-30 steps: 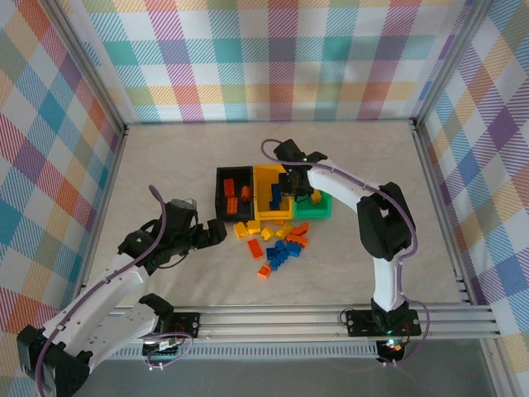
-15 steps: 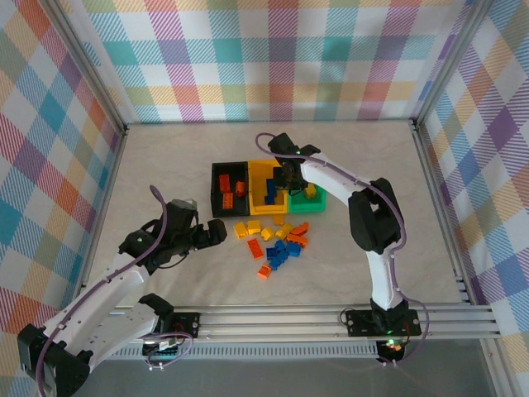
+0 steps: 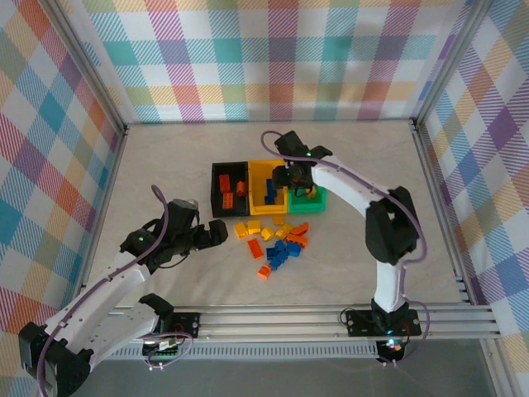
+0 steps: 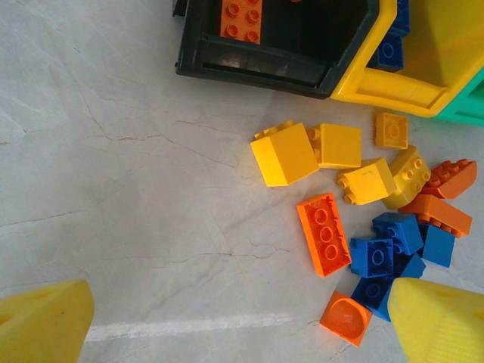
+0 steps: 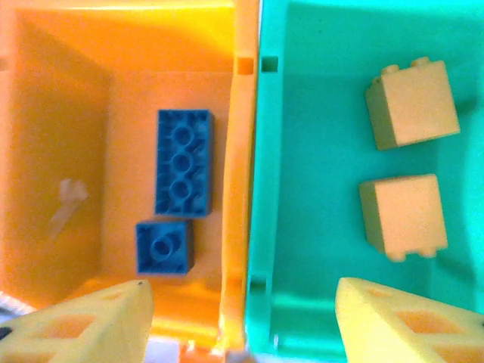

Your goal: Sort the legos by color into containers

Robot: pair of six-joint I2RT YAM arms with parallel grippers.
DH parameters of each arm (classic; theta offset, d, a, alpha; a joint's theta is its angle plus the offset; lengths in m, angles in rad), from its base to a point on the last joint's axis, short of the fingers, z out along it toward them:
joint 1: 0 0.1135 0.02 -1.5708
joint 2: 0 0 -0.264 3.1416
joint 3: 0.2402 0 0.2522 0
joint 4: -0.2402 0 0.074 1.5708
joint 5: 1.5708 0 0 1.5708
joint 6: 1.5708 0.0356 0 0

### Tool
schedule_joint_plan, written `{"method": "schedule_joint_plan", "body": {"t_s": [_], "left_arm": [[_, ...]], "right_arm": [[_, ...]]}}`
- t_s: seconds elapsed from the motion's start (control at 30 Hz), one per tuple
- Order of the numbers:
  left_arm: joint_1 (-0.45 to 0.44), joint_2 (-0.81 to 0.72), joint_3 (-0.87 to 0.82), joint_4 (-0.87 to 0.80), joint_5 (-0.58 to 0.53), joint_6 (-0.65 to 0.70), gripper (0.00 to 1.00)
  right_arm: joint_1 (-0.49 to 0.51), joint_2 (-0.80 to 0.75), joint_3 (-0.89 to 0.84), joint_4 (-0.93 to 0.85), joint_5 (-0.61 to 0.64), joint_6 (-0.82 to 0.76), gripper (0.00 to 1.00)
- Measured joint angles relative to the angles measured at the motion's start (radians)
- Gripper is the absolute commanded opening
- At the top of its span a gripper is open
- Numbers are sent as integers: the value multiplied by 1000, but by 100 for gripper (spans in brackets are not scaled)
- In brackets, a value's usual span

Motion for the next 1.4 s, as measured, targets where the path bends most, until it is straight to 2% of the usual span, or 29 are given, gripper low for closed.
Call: {"method": "schedule_joint_plan", "body": {"t_s": [0.07,0.1,0.23,0.4,0.6,0.8,1.07,1.3,1.4], "left_arm": [[0,0,0,4,5,0,100],[0,1,0,12,10,-1,100],[0,3,0,40,21,-5,100],[0,9,-18,56,29,-12,100],[0,14,-38,77,32,-19,100],[0,18,-52,94,48,-22,100],[0,17,-62,108,80,-22,100],[0,14,-73,127,104,-22,100],[0,14,-79,128,107,-22,100]], "right_arm": [[23,-96,-84,18,-21,-2,86],[38,-143,-133,30,-37,-2,87],[128,-285,-344,42,-90,-1,86],[237,-363,-546,9,-145,23,83],[316,-374,-586,-6,-142,139,82],[370,-328,-581,45,-84,287,82],[388,-207,-505,38,-6,377,77],[389,-191,-499,14,3,404,53],[389,-214,-528,10,3,411,52]]}}
